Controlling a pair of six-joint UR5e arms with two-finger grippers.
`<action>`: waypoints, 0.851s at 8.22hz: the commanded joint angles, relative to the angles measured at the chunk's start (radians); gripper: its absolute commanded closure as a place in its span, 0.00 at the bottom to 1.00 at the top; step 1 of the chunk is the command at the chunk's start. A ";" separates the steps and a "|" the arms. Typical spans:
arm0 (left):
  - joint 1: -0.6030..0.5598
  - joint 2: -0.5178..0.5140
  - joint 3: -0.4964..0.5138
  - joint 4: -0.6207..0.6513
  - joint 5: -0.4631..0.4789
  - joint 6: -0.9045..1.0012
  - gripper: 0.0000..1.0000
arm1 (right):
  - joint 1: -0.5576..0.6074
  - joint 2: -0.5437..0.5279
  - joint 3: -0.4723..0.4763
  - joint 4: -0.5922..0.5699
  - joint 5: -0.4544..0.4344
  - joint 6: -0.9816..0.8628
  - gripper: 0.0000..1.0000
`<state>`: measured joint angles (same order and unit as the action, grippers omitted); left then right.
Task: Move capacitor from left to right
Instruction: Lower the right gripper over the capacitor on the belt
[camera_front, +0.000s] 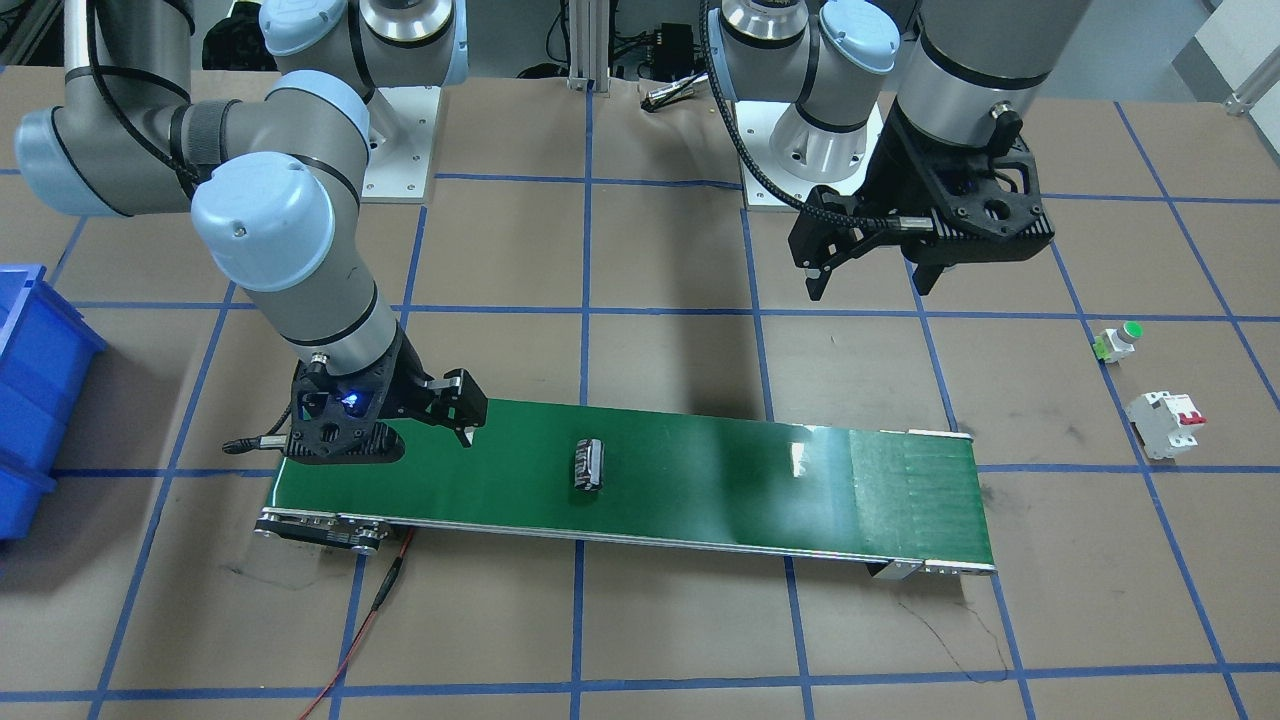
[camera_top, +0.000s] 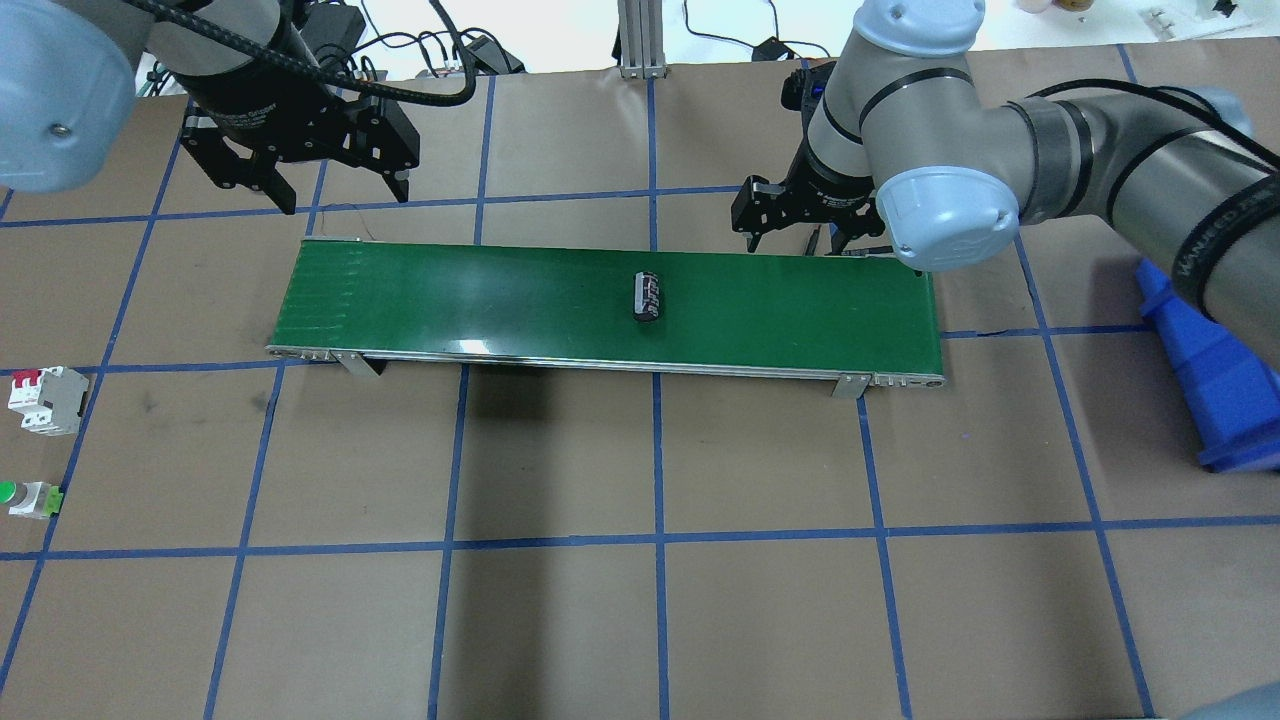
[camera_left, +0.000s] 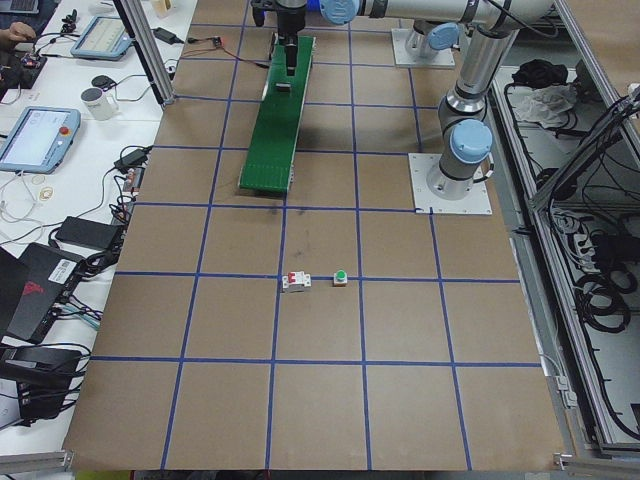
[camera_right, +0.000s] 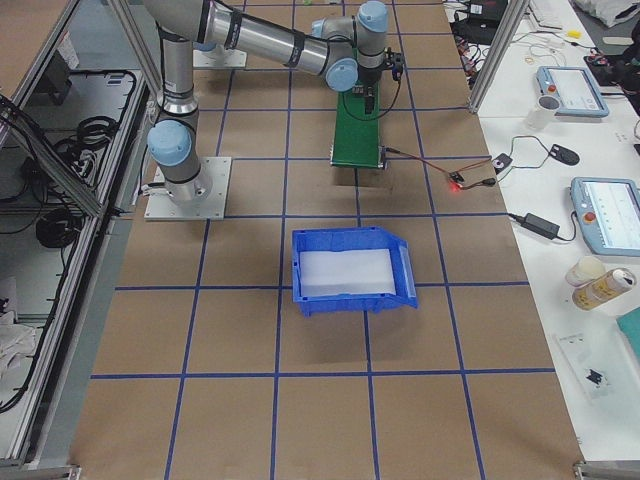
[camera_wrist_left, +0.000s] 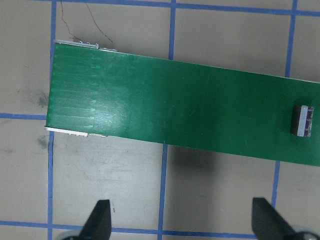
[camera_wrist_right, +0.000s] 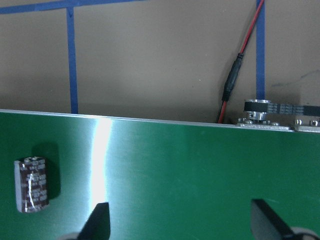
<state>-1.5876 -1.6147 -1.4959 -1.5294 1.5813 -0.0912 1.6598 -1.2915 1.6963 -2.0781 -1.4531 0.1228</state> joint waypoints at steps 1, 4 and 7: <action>0.001 0.016 0.000 -0.005 0.002 0.002 0.00 | 0.001 0.003 0.002 -0.028 -0.006 0.004 0.00; 0.001 0.004 0.000 0.000 0.002 0.004 0.00 | 0.001 0.021 0.029 -0.025 0.005 0.064 0.00; 0.001 0.004 -0.003 0.000 0.002 0.004 0.00 | -0.008 0.037 0.056 -0.023 0.059 0.087 0.01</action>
<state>-1.5862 -1.6092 -1.4977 -1.5295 1.5831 -0.0876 1.6585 -1.2644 1.7418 -2.1027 -1.4121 0.1882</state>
